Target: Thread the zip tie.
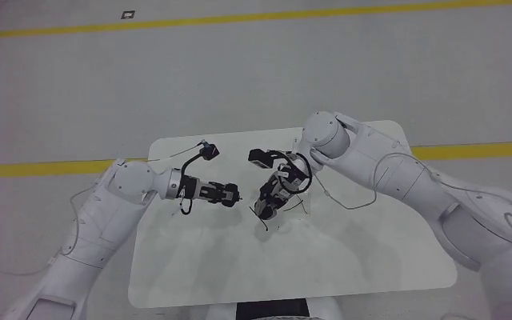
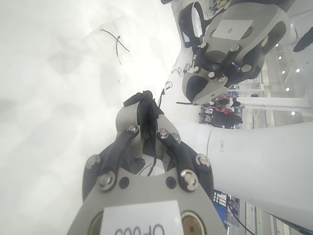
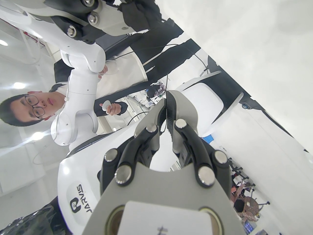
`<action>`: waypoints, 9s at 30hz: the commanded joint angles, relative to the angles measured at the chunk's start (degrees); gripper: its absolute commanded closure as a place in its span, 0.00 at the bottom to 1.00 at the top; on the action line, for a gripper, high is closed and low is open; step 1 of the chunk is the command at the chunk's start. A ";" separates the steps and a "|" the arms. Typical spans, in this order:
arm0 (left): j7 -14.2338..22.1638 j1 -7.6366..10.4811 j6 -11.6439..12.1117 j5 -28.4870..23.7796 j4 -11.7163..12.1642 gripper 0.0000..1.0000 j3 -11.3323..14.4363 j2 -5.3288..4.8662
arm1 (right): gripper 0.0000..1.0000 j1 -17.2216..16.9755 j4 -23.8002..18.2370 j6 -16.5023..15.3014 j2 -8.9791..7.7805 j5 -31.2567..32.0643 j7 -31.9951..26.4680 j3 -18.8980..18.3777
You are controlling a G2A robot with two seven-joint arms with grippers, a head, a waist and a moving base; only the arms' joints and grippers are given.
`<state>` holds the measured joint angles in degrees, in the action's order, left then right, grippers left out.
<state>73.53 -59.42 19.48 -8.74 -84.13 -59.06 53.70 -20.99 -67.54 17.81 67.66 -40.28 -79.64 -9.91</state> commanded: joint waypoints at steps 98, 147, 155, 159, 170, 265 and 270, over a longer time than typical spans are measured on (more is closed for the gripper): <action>-0.08 0.41 0.00 -0.04 -0.56 1.00 0.83 -0.06 | 1.00 -1.41 9.51 1.67 5.98 3.65 0.00 -2.36; -1.88 -0.14 0.00 -1.57 -2.46 1.00 2.12 -1.27 | 1.00 -0.07 10.49 1.67 7.34 2.96 0.00 0.17; -0.68 -0.21 0.00 -2.49 -3.29 1.00 2.50 -1.56 | 1.00 0.30 10.82 1.67 7.50 2.81 0.00 -0.06; -0.77 -0.15 0.00 -2.78 -3.23 1.00 2.50 -1.68 | 1.00 0.22 11.05 1.67 7.57 3.00 0.00 -0.24; -1.49 -0.23 0.00 -3.97 -2.84 1.00 2.17 -2.02 | 1.00 0.37 11.22 1.67 7.70 2.49 0.00 0.09; -9.18 -5.98 -26.15 -59.63 5.87 1.00 -9.04 -2.35 | 0.00 -29.47 -22.32 -28.99 -8.01 84.55 76.20 -28.31; -14.02 -7.08 -30.55 -66.86 5.17 1.00 -8.03 -1.47 | 0.00 -30.93 -22.84 -26.42 -7.28 99.12 84.70 -26.89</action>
<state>60.73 -66.32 -10.42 -74.82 -78.90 -67.36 52.09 -51.56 -90.54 -9.48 60.16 55.50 2.96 -36.99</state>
